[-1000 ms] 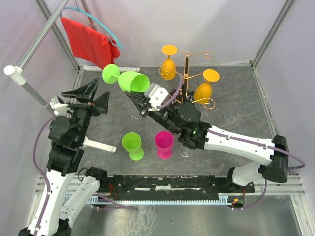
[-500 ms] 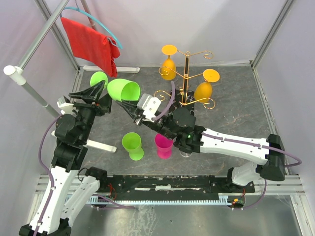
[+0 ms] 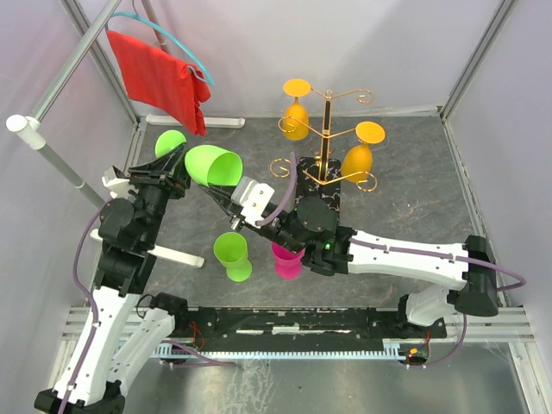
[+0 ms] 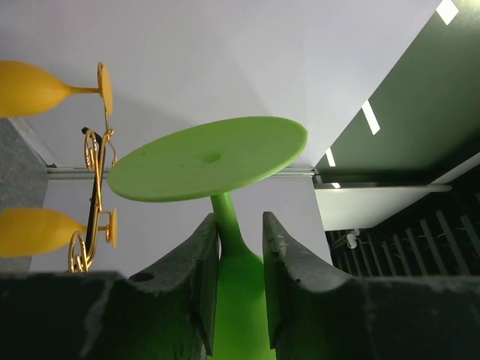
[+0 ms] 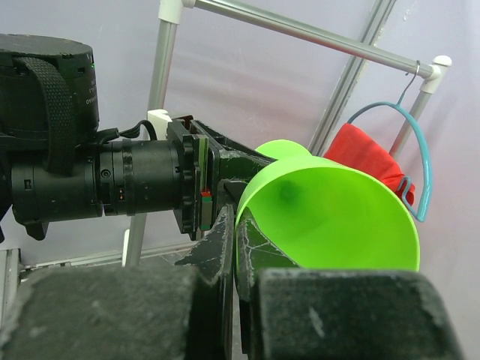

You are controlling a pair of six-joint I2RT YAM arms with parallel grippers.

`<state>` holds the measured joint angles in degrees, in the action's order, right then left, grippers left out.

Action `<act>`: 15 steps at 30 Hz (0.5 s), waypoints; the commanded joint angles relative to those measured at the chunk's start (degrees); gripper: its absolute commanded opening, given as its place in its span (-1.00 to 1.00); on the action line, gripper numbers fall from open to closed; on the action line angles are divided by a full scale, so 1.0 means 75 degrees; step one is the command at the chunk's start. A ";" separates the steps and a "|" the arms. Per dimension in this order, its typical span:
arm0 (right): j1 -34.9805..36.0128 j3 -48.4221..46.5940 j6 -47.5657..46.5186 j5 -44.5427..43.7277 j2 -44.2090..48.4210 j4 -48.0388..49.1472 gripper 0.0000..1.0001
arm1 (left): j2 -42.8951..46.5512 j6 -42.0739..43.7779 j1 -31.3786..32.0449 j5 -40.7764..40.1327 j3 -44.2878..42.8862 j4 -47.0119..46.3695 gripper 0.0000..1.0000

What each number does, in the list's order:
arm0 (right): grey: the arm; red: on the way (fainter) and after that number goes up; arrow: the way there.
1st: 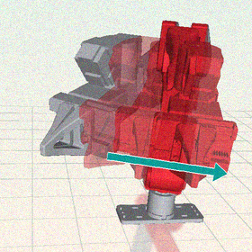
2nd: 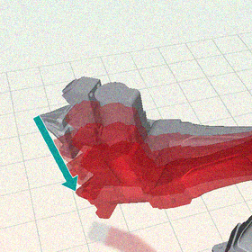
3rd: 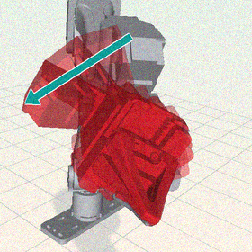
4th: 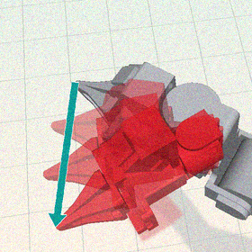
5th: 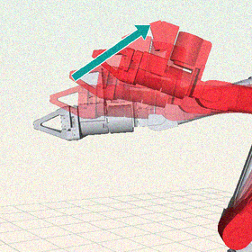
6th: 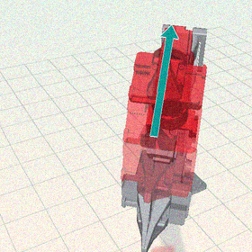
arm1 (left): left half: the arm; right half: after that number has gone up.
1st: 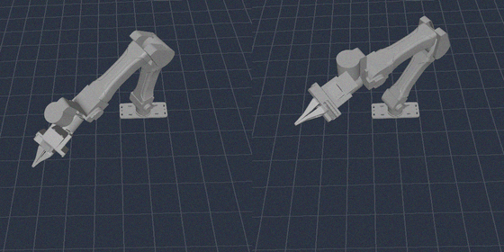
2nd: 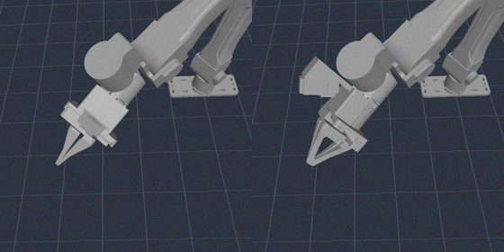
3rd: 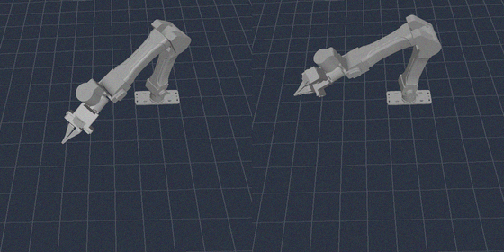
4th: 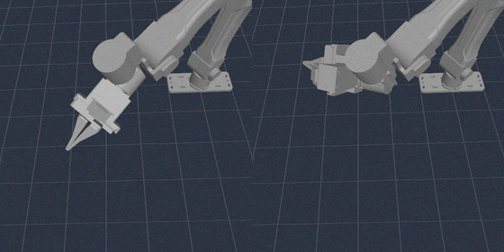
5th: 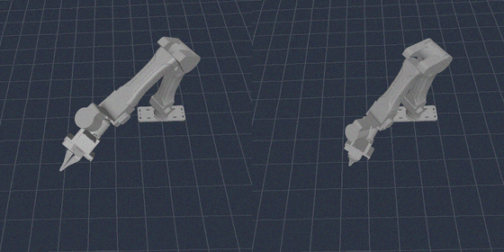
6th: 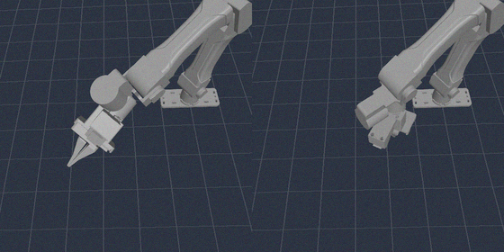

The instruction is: Place the wine glass upside down on the wine glass rack

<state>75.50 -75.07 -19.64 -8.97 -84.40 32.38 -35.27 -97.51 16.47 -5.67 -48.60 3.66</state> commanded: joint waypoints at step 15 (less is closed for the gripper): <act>0.0176 0.0443 -0.0325 -0.0478 0.0421 0.0643 -0.57 | -0.0420 0.0215 -0.0027 0.0196 0.0023 -0.0667 -0.95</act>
<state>75.90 -72.75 -21.41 -12.12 -84.31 33.85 -37.60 -98.04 16.40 -5.37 -47.81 1.50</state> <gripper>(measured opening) 0.154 0.302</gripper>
